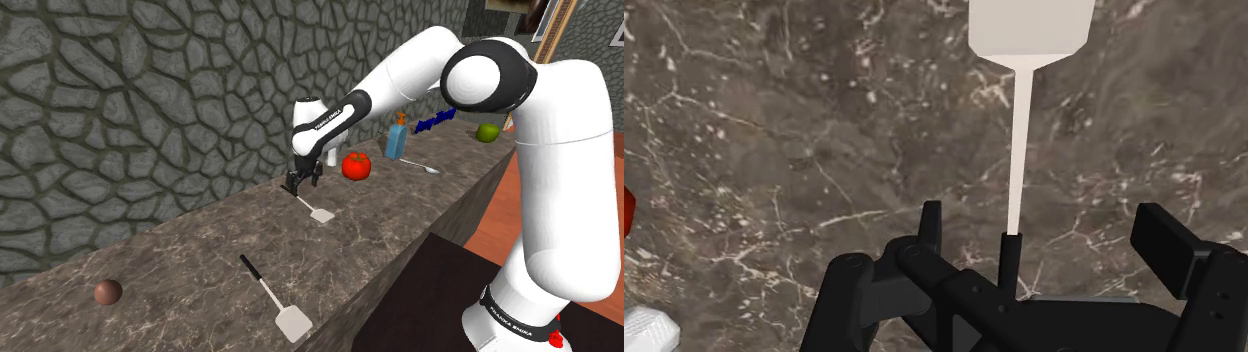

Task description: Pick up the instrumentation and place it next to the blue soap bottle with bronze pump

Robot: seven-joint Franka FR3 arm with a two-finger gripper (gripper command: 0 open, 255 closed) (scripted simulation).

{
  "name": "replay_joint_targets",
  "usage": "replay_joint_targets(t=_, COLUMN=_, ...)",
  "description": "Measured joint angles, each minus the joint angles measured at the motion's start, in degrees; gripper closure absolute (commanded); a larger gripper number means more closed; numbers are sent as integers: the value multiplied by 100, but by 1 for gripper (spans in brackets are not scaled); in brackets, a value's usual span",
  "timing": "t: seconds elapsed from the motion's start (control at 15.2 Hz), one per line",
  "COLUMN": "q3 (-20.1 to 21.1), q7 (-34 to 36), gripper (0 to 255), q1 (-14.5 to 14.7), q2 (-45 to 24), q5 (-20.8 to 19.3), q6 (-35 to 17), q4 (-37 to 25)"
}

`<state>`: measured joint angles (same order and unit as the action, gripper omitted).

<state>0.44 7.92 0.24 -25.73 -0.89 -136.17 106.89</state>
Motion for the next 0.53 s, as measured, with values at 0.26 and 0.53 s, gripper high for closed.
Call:
replay_joint_targets(t=0.26, q3=-11, q7=34, gripper=0, q1=7, q2=-309, q5=-6, q6=-191, q4=-137)
replay_joint_targets(t=0.53, q3=-15, q7=34, gripper=0, q1=5, q2=-538, q5=-8, q6=-389, q4=-168)
